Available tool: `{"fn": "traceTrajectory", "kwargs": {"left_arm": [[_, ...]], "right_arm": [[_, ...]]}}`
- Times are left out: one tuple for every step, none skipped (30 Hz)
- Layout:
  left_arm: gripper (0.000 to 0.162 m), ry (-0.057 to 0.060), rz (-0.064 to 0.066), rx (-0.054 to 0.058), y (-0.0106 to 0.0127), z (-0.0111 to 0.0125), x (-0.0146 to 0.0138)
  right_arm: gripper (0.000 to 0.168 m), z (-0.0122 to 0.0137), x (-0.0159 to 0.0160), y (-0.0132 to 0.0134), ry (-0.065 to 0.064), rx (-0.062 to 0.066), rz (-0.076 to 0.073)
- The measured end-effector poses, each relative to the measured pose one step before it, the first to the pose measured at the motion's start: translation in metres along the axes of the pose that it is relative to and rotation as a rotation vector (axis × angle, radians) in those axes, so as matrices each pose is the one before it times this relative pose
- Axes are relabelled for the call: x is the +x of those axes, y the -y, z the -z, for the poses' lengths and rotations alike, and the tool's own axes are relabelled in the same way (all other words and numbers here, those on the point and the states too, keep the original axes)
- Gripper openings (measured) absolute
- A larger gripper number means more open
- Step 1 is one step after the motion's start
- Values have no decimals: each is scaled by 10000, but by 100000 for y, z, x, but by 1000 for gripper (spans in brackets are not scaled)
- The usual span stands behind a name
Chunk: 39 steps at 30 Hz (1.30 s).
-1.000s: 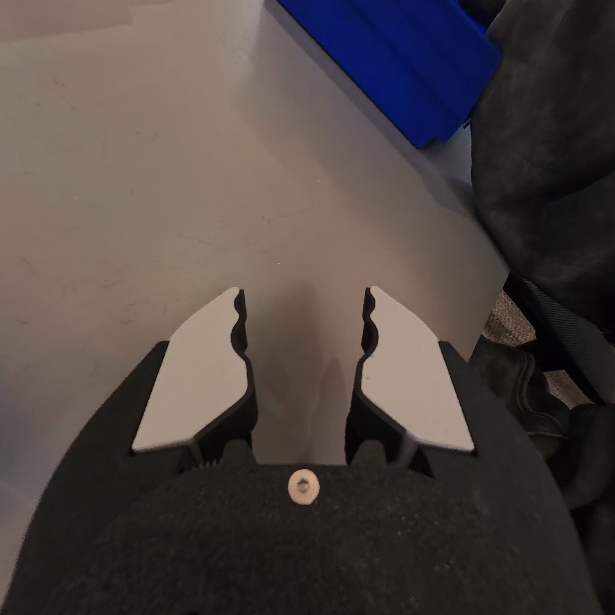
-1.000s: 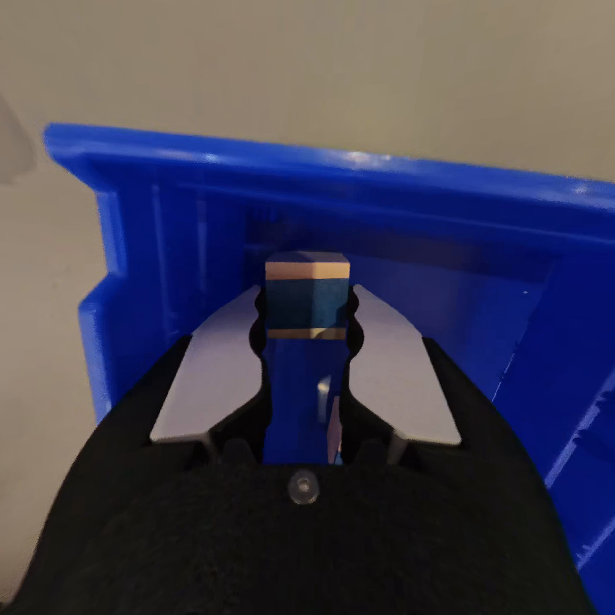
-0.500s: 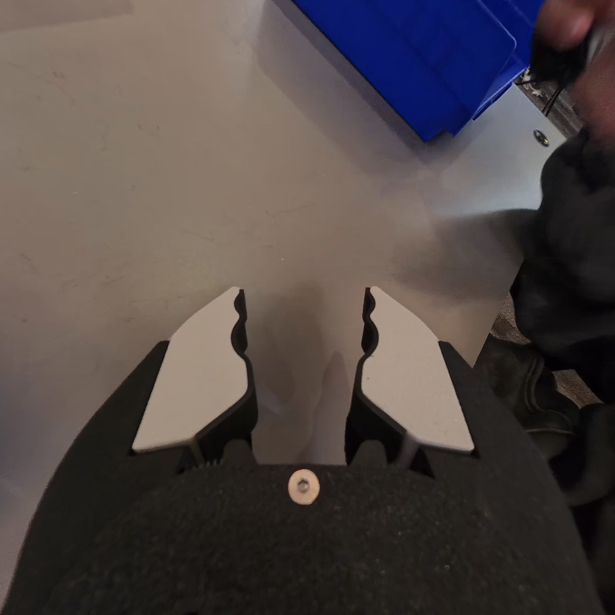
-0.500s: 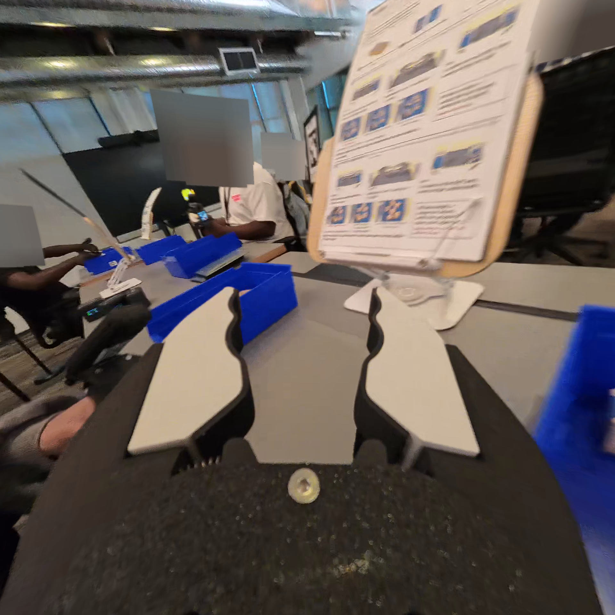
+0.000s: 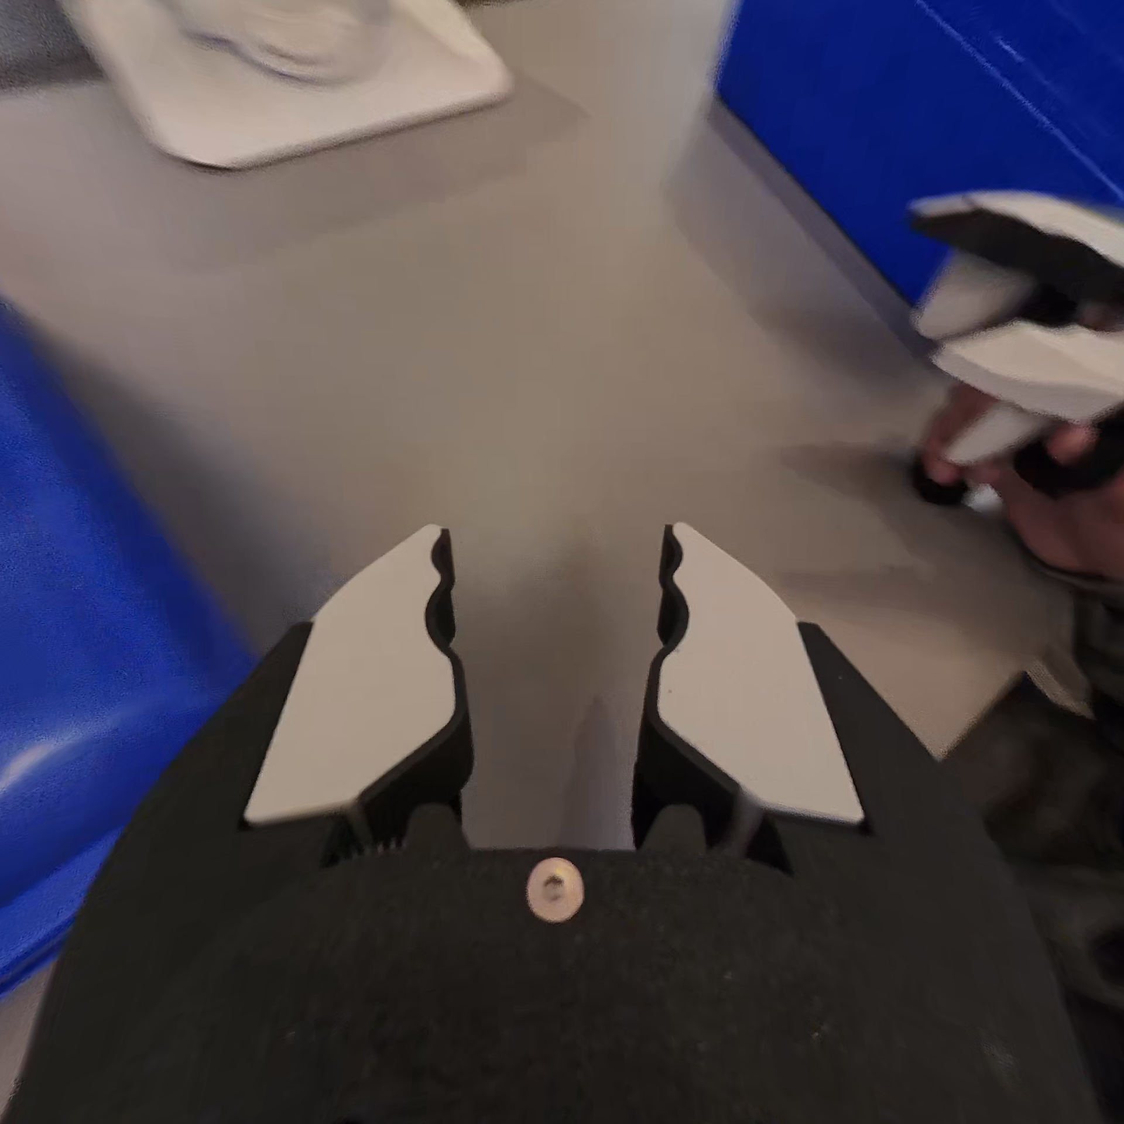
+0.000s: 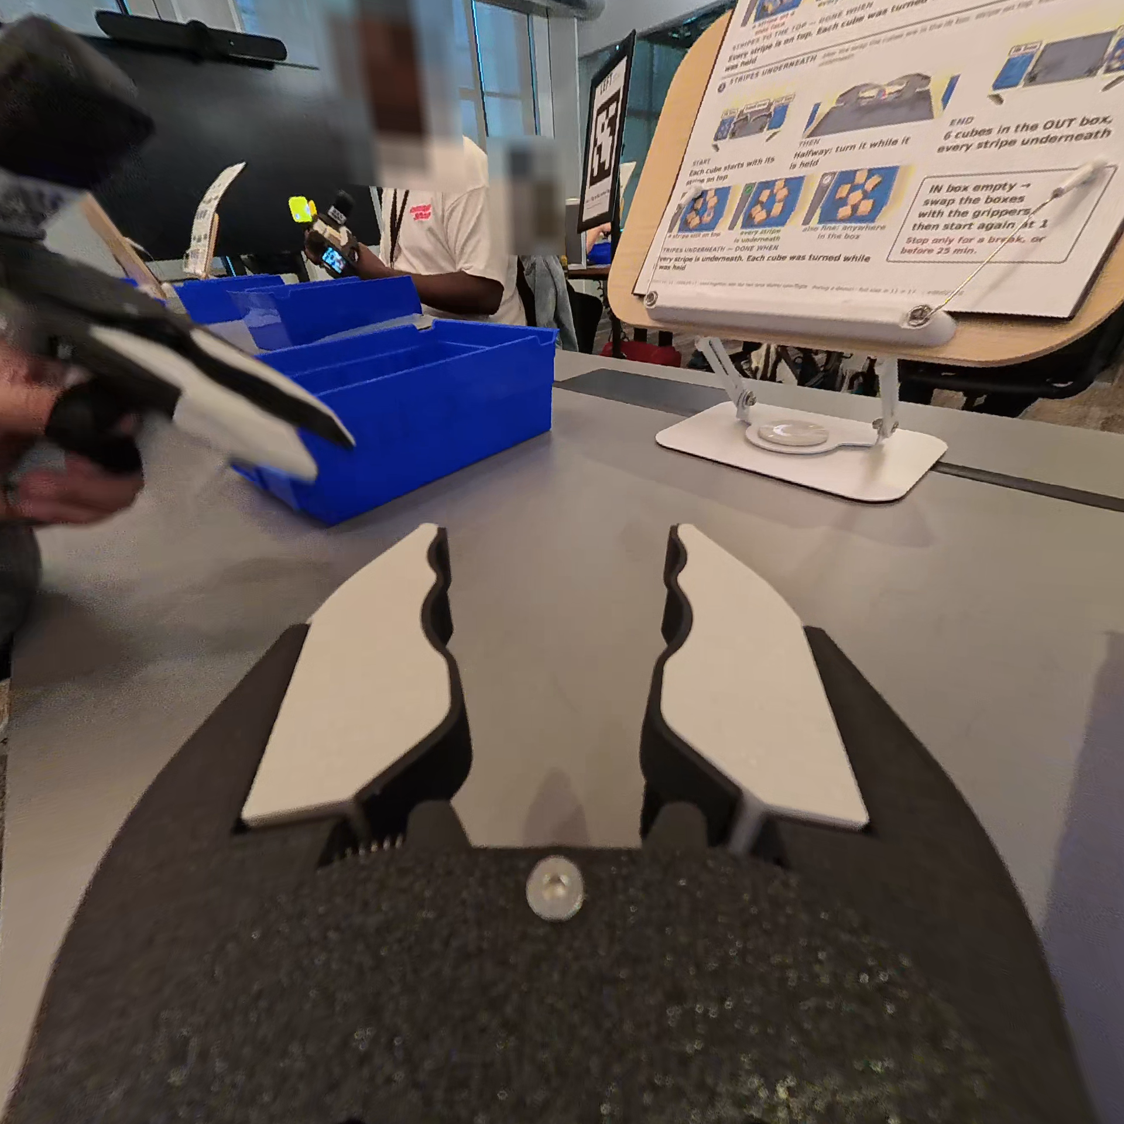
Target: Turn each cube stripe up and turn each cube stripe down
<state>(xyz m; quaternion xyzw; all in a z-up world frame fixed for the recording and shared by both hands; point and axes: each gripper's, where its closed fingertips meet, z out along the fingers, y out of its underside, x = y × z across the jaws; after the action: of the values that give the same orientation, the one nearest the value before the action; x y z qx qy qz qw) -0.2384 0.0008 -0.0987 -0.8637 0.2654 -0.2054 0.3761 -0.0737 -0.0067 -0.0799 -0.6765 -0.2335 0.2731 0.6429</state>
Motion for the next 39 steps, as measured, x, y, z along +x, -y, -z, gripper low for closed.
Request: {"fn": "traceTrajectory", "kwargs": {"left_arm": [[64, 597, 397, -120, 765, 1294, -2231], [67, 325, 428, -453, 352, 955, -2068], [73, 131, 288, -441, 433, 706, -1869], [70, 258, 186, -74, 923, 536, -2140], [65, 559, 233, 36, 1087, 200, -2735], [65, 697, 300, -232, 708, -298, -3009], [65, 485, 294, -346, 554, -795, -2665], [65, 226, 379, -475, 368, -1134, -2174], [66, 36, 467, -620, 168, -1228, -1670], [69, -4, 396, -456, 337, -1122, -1255], [68, 127, 234, -266, 497, -1053, -1134], [68, 348, 176, -351, 268, -1037, -1237], [69, 383, 121, -402, 67, -1009, -1078], [70, 143, 77, -310, 104, -926, -537], [69, 0, 117, -283, 46, -818, -234], [70, 10, 83, -286, -7, -701, -143], [71, 14, 1, -135, 143, -524, 4], [70, 126, -26, -70, 174, -367, -59], [70, 202, -68, -80, 153, -303, -118], [67, 207, -115, -69, 131, -202, -115], [43, 141, -134, -93, 16, -73, -72], [42, 74, -74, -125, -55, 13, 2], [42, 54, -78, -162, -194, 75, 43], [42, 47, -173, -163, -279, 67, 53], [42, 70, -182, -111, -262, 81, -16], [42, 45, -98, 1, -199, 194, -74], [42, -59, -31, 116, -128, 418, -5], [42, -183, 0, 320, 59, 771, 151], [42, -279, 51, 470, 192, 1112, 310], [42, -396, 39, 555, 288, 1367, 560], [42, -564, 39, 605, 362, 1532, 937], [42, -821, 33, 667, 481, 1583, 1480], [42, -1040, 9, 745, 662, 1531, 2011], [42, -1136, -38, 758, 747, 1245, 2409], [42, -1158, 75, 562, 504, 754, 2554], [42, -1241, 77, 246, 99, 256, 2692], [42, -1213, -5, 101, -149, -203, 2648], [42, -1061, 42, 112, -261, -560, 2357], [42, -1044, 118, 100, -381, -825, 2186]], "right_arm": [[67, 23, 105, 7, 21, 44, -52], [67, 3, 140, -95, 15, -43, -136], [67, -15, 101, -97, 55, -59, -174], [66, -14, 44, -87, 75, -36, -165], [66, -13, -7, -107, 82, -43, -158], [65, -2, -79, -120, 93, -73, -153], [64, 15, -128, -57, 81, -51, -99], [64, 12, -145, -21, 59, -6, 12], [63, -12, -107, -18, 13, -11, 85], [63, -23, -108, -17, 3, -25, 98], [63, -35, -123, -15, 19, -18, 94], [63, -62, -104, -36, 16, -32, 84], [63, -63, -94, -78, 14, -52, 70], [63, -69, -123, -74, 42, -52, 51], [62, -56, -140, -60, 51, -41, 33], [62, -32, -110, -39, 41, -26, 27], [62, -19, -97, -37, 36, -17, 25], [62, -15, -99, -20, 40, -11, 21], [61, -49, -95, -52, 45, -24, 12], [61, -64, -48, -80, 30, -51, 0], [61, -45, -36, -65, 25, -47, 0], [61, -23, -31, -31, 20, -18, 0], [60, 2, -6, -12, 12, -2, -8], [60, 7, -13, -30, 21, -10, -21], [59, 3, -19, -11, 29, -12, -24], [58, 9, -3, 3, 19, 0, -19], [58, -8, 30, -13, 0, -7, -21], [58, -11, 8, -21, 10, -13, -22], [58, 1, 13, 4, 2, 1, -17], [58, 23, 30, 35, -13, 20, -7], [58, 24, 25, 31, -17, 18, -2], [58, 16, 33, 9, -21, 8, 0], [58, 13, 36, 4, -18, 3, -1], [58, 2, 44, 3, -16, 0, -6], [58, 6, 47, -3, -17, 3, -16], [58, 19, 64, 0, -25, 4, -26], [58, 52, 88, 50, -39, 30, -21], [58, 38, 85, 43, -28, 38, -20], [58, 49, 74, 13, -16, 13, -43]]}}
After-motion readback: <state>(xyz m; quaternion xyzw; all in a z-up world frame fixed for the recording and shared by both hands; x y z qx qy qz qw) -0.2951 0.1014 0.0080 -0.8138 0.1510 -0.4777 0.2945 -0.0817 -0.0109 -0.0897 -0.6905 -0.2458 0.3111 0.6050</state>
